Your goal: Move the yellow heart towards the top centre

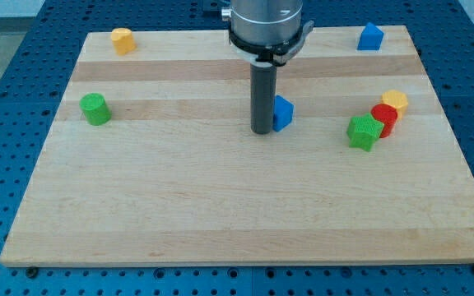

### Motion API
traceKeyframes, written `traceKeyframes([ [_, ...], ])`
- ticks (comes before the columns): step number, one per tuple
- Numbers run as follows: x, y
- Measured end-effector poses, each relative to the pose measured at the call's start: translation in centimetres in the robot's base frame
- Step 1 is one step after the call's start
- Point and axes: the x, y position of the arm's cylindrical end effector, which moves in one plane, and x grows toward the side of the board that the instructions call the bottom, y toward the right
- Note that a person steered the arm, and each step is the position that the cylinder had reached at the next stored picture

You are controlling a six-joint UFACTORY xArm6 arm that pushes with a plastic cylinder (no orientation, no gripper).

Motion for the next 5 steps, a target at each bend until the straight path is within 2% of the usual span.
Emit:
traceKeyframes([
  [2, -3.8, 0.0],
  [5, -5.7, 7.4],
])
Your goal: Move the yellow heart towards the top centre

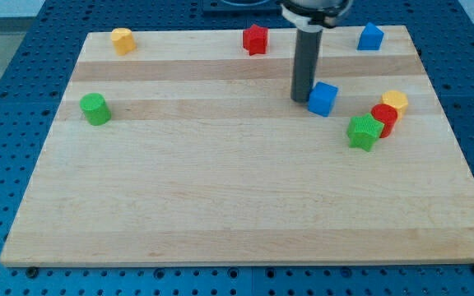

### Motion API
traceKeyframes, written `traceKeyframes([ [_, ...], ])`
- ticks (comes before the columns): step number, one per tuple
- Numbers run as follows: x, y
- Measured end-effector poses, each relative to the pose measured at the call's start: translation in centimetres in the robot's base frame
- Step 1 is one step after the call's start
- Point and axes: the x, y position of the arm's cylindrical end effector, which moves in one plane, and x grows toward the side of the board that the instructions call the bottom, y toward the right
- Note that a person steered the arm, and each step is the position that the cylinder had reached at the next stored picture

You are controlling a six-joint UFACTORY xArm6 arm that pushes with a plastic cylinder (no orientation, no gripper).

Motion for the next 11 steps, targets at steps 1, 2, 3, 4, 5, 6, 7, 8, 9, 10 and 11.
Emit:
traceKeyframes([
  [1, 0.0, 2.2],
  [2, 0.0, 4.0],
  [3, 0.0, 5.4],
  [4, -0.7, 5.7],
  [5, -3.3, 7.4],
  [6, -5.3, 10.0],
  [7, -7.1, 13.3],
  [8, -9.8, 16.4],
  [9, -13.0, 18.4],
  [10, -16.3, 18.6],
  [11, -17.5, 18.0],
])
